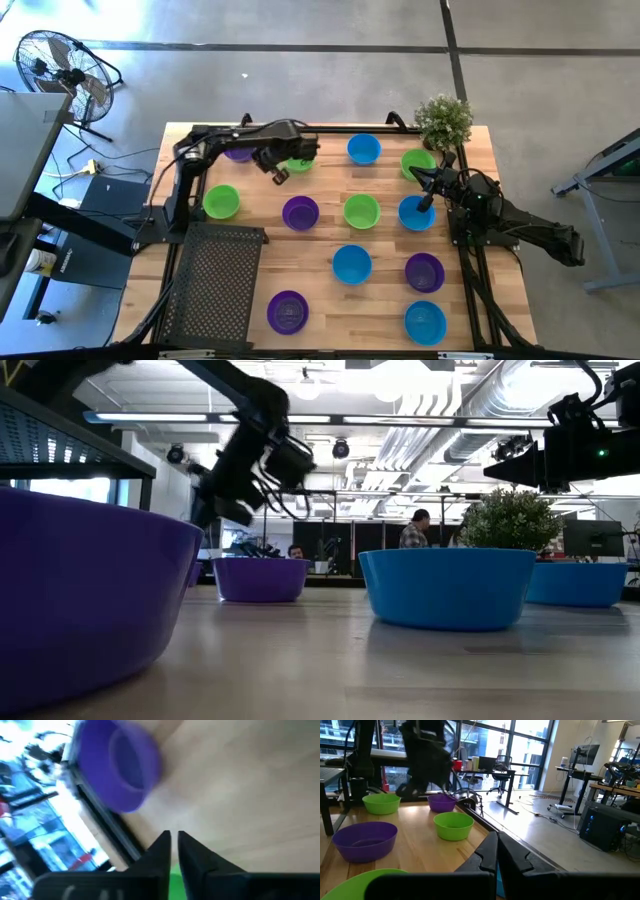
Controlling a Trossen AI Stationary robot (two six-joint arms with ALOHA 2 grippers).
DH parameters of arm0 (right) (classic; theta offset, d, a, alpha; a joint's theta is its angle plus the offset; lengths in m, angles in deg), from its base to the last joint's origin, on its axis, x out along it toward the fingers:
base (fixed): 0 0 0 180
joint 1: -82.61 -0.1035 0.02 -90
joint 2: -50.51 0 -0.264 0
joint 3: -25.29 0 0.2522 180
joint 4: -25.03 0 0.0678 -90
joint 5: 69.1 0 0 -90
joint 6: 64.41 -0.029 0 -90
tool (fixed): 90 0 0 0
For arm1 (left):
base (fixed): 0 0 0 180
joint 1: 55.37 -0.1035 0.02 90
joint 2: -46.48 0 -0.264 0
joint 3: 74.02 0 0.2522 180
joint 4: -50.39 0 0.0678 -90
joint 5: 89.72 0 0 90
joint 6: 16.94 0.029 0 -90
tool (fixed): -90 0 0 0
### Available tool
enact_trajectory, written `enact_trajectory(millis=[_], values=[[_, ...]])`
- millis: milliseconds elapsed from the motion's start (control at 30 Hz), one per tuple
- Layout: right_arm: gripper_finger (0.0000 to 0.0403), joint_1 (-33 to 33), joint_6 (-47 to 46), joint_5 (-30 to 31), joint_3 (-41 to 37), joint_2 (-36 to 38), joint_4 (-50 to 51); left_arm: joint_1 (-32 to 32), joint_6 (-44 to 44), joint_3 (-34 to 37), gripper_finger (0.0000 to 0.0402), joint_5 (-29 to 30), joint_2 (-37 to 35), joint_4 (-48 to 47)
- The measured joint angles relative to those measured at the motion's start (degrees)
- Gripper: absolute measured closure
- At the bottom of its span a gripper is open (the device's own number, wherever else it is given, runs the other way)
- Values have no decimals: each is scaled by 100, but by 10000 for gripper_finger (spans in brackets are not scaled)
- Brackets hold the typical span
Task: Pick & Place Mini bowls
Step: Put the violet bowl on the shelf
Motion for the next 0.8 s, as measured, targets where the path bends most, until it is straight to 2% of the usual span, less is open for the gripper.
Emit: enact_trajectory(millis=[67,133,200,267,333,400,467,567,667,800], values=[[402,0,1,-1,0,-1,0,97,-17,285,396,183,-293,185],[402,-1,2,-1,0,0,1,114,-4,734,396,9,-667,622],[402,-2,0,0,0,-2,14,116,78,1150,396,-279,-1109,1189],[402,-2,0,6,0,0,2,-55,124,1683,400,-832,-1572,2166],[402,-2,0,19,0,0,7,-268,131,2258,400,-1261,-1985,2736],[402,-2,0,18,0,0,1,-365,33,2654,400,-1494,-2232,3823],[402,-1,0,16,0,0,21,-420,-124,3066,401,-1567,-2526,4161],[402,-1,1,20,0,0,15,-291,-372,3441,401,-1078,-2869,4927],[402,-1,1,20,0,0,27,-240,-710,3788,401,-401,-3223,4898],[402,-1,0,20,0,0,38,-389,-1009,4175,401,26,-3402,5307]])
